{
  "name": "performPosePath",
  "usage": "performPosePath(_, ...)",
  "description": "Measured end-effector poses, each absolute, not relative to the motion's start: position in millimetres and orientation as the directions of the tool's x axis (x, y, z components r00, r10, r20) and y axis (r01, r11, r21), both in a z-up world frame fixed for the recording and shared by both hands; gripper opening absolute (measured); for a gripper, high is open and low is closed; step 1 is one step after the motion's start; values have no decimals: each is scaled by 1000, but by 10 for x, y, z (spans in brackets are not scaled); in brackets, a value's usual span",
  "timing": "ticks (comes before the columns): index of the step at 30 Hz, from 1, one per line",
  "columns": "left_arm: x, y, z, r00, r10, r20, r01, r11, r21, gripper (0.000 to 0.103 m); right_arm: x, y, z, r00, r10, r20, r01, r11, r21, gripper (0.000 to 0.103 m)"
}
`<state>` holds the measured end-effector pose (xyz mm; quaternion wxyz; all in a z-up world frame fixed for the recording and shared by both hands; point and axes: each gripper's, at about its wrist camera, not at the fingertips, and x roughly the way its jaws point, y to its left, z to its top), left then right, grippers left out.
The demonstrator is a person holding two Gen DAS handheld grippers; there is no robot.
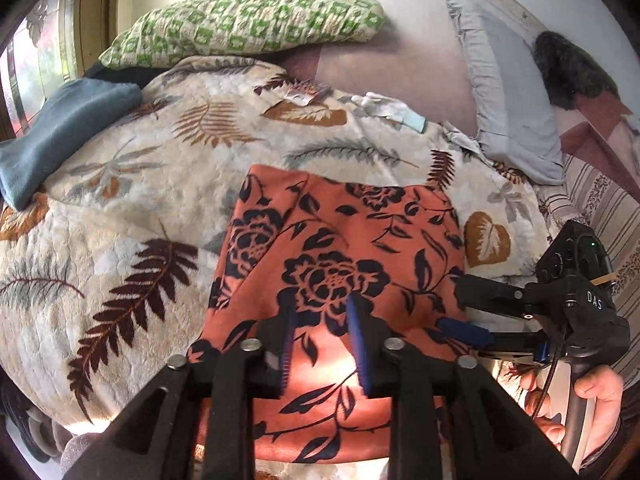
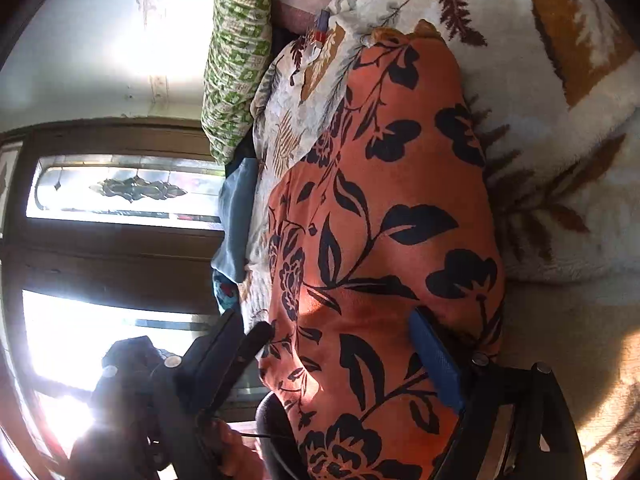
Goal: Fold small clothes
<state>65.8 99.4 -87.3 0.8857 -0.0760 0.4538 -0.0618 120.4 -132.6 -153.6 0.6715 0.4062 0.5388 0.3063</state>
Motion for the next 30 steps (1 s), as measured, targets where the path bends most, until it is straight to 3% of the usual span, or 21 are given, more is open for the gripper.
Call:
performPosePath(1, 685, 930, -912, 571, -162, -805, 55, 986, -159, 51, 1191, -1338, -1529, 235, 848, -475, 25, 483, 875, 87)
performPosePath(4, 822, 825, -1360, 430, -87, -899, 77, 995, -60, 50, 1178, -1515, -1469, 263, 868, -421, 70, 418, 906, 88)
performPosePath(6, 742, 801, -1361, 485, -69, -872, 91, 995, -28, 51, 1141, -1672, -1281, 312, 862, -400, 28, 412, 911, 88)
performPosePath(9, 734, 773, -1353, 487, -54, -872, 97, 995, -7, 51, 1219, -1918, -1115, 420, 782, -461, 21, 499, 866, 88)
performPosePath(15, 730, 796, -1359, 494, -67, -867, 115, 993, -11, 51, 1766, -1910, -1650, 360, 792, -493, 127, 482, 867, 89)
performPosePath(16, 717, 795, -1361, 498, -67, -865, 118, 993, -9, 51, 1823, -1875, -1743, 349, 805, -480, 137, 462, 876, 86)
performPosePath(17, 710, 798, -1367, 501, -70, -862, 122, 992, -9, 51, 1867, -1820, -1823, 331, 810, -484, 135, 467, 874, 68)
performPosePath(19, 693, 796, -1372, 507, -67, -859, 127, 992, -3, 52, 1901, -1702, -1960, 293, 762, -577, 167, 554, 816, 43)
performPosePath(20, 687, 796, -1359, 507, -65, -860, 125, 992, -2, 52, 1900, -1708, -1966, 300, 756, -581, 172, 556, 813, 41)
performPosePath(24, 587, 786, -1080, 538, -109, -836, 100, 993, -66, 50, 1850, -1669, -1744, 338, 733, -590, 102, 595, 797, 41)
performPosePath(25, 519, 754, -954, 568, -155, -808, 123, 987, -103, 50, 1862, -1681, -1820, 328, 714, -619, 120, 618, 777, 48)
performPosePath(27, 413, 635, -804, 604, -191, -774, 176, 979, -104, 51, 1869, -1790, -2012, 337, 756, -561, 187, 531, 827, 50)
performPosePath(28, 409, 559, -841, 587, -193, -786, 199, 976, -90, 51, 1857, -1841, -2006, 343, 771, -537, 205, 497, 843, 55)
performPosePath(29, 454, 475, -974, 538, -178, -824, 222, 973, -66, 51, 1832, -1864, -1974, 338, 786, -518, 218, 470, 855, 69)
performPosePath(30, 520, 423, -1179, 469, -147, -871, 230, 972, -40, 51, 1793, -1872, -1912, 336, 800, -498, 211, 452, 867, 74)
